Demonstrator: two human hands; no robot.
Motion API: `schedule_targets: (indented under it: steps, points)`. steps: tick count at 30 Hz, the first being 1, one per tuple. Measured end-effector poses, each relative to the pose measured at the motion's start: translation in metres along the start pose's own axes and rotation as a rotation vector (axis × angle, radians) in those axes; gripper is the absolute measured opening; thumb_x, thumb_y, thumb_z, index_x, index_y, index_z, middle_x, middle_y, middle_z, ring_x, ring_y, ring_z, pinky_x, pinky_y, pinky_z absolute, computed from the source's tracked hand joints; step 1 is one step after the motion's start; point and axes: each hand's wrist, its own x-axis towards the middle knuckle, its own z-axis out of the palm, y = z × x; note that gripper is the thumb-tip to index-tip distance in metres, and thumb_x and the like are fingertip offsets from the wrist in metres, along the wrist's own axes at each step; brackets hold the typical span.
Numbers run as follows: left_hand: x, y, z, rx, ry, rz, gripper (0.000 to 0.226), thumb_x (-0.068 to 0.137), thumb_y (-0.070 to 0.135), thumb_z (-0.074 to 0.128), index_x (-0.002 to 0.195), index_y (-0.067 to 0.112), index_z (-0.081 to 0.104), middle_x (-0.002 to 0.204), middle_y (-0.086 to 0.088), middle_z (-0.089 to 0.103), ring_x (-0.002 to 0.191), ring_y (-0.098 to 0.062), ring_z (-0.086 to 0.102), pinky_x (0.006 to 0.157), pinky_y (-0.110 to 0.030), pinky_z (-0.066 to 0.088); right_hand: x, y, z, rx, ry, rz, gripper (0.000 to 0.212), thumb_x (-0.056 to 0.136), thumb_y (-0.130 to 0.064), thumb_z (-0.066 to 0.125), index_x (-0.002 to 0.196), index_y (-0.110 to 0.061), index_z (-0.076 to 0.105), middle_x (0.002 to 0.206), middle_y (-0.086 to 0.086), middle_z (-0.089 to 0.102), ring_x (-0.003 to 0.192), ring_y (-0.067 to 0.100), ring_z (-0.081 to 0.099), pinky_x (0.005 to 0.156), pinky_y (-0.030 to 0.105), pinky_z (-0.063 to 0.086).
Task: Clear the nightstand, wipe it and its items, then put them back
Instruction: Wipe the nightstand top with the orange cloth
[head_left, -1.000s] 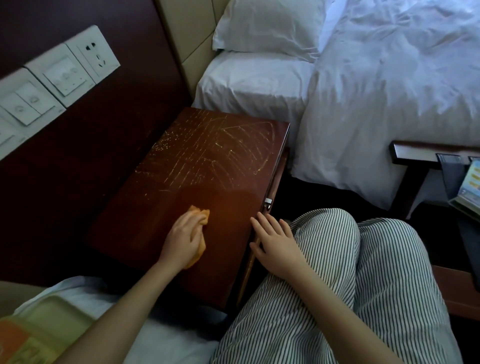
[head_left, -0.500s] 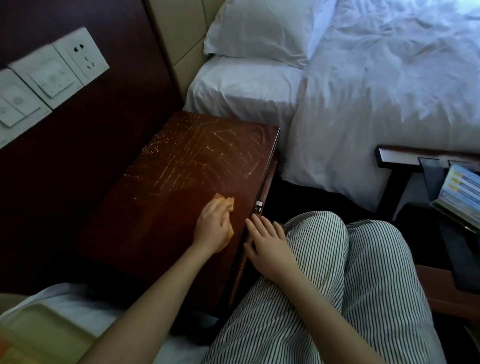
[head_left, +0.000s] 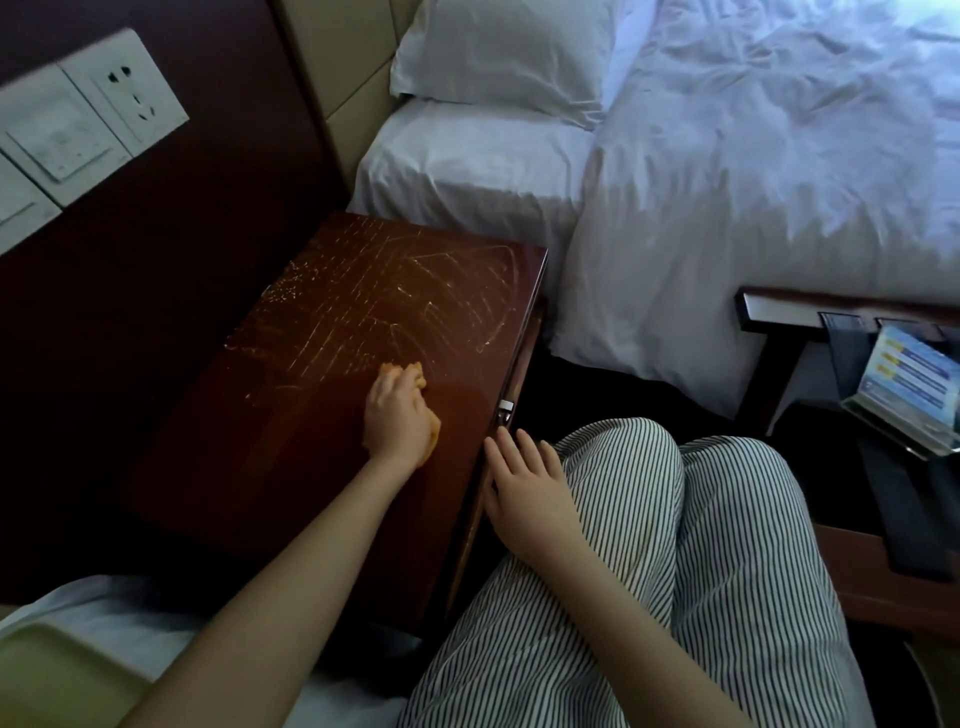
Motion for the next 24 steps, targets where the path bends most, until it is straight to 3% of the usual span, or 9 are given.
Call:
schedule_targets:
  steps: [2, 3, 6, 8, 11, 15, 21, 24]
  points:
    - [-0.004, 0.013, 0.008, 0.007, -0.035, 0.070, 0.036, 0.097, 0.010, 0.039, 0.131, 0.015, 0.051, 0.138, -0.006, 0.047, 0.138, -0.023, 0.028, 0.110, -0.036, 0.027, -0.002, 0.001, 0.001, -0.022, -0.010, 0.035, 0.051, 0.082, -0.036, 0.037, 0.116, -0.011, 0.067, 0.122, 0.007, 0.064, 0.112, 0.027, 0.061, 0.092, 0.044, 0.048]
    - [-0.010, 0.016, 0.011, 0.002, -0.060, 0.114, 0.036, 0.097, 0.011, 0.040, 0.131, 0.015, 0.052, 0.138, -0.006, 0.047, 0.137, -0.023, 0.028, 0.109, -0.036, 0.028, -0.002, 0.002, 0.000, -0.026, 0.000, 0.036, 0.049, 0.085, -0.035, 0.041, 0.120, -0.010, 0.064, 0.126, 0.008, 0.062, 0.116, 0.028, 0.058, 0.095, 0.044, 0.046]
    - [-0.033, 0.012, 0.007, -0.041, -0.125, 0.243, 0.033, 0.094, 0.010, 0.045, 0.124, 0.018, 0.057, 0.135, -0.004, 0.050, 0.133, -0.021, 0.035, 0.107, -0.034, 0.032, -0.003, 0.007, -0.001, -0.020, -0.031, -0.026, 0.053, 0.099, -0.033, 0.038, 0.147, -0.012, 0.030, 0.154, 0.007, 0.027, 0.142, 0.025, 0.023, 0.116, 0.041, 0.014]
    - [-0.047, 0.001, -0.002, -0.057, -0.161, 0.314, 0.033, 0.092, 0.008, 0.048, 0.121, 0.019, 0.059, 0.134, -0.003, 0.051, 0.131, -0.021, 0.038, 0.106, -0.032, 0.030, -0.003, 0.011, -0.002, -0.002, -0.022, -0.032, 0.056, 0.101, -0.036, 0.030, 0.151, -0.016, 0.015, 0.158, 0.003, 0.011, 0.146, 0.021, 0.006, 0.116, 0.037, 0.000]
    - [-0.058, -0.021, -0.018, -0.035, -0.173, 0.351, 0.034, 0.091, 0.005, 0.049, 0.121, 0.019, 0.060, 0.133, -0.005, 0.052, 0.129, -0.023, 0.041, 0.104, -0.032, 0.030, -0.003, 0.010, -0.002, 0.049, -0.010, -0.011, 0.056, 0.101, -0.037, 0.029, 0.152, -0.018, 0.012, 0.159, 0.001, 0.009, 0.146, 0.019, 0.003, 0.116, 0.035, -0.003]
    - [-0.043, -0.036, -0.024, -0.021, -0.111, 0.202, 0.034, 0.092, 0.006, 0.046, 0.122, 0.014, 0.059, 0.134, -0.007, 0.051, 0.130, -0.024, 0.039, 0.106, -0.037, 0.033, -0.001, 0.006, -0.002, 0.057, 0.002, -0.030, 0.056, 0.102, -0.035, 0.031, 0.151, -0.017, 0.013, 0.159, 0.002, 0.010, 0.146, 0.020, 0.004, 0.116, 0.035, -0.004]
    - [-0.008, 0.002, 0.002, -0.024, -0.012, 0.054, 0.035, 0.095, 0.007, 0.043, 0.127, 0.013, 0.055, 0.135, -0.007, 0.049, 0.131, -0.024, 0.036, 0.107, -0.037, 0.031, -0.001, 0.007, -0.004, 0.065, 0.004, 0.001, 0.056, 0.101, -0.034, 0.031, 0.151, -0.016, 0.013, 0.159, 0.002, 0.011, 0.146, 0.020, 0.003, 0.116, 0.036, -0.004]
    - [-0.006, 0.019, 0.014, -0.033, -0.055, 0.107, 0.035, 0.095, 0.008, 0.043, 0.128, 0.015, 0.055, 0.135, -0.006, 0.049, 0.132, -0.024, 0.035, 0.107, -0.035, 0.030, -0.001, 0.008, -0.004, 0.079, 0.017, 0.022, 0.055, 0.101, -0.033, 0.031, 0.151, -0.016, 0.014, 0.158, 0.003, 0.012, 0.146, 0.021, 0.003, 0.116, 0.036, -0.004]
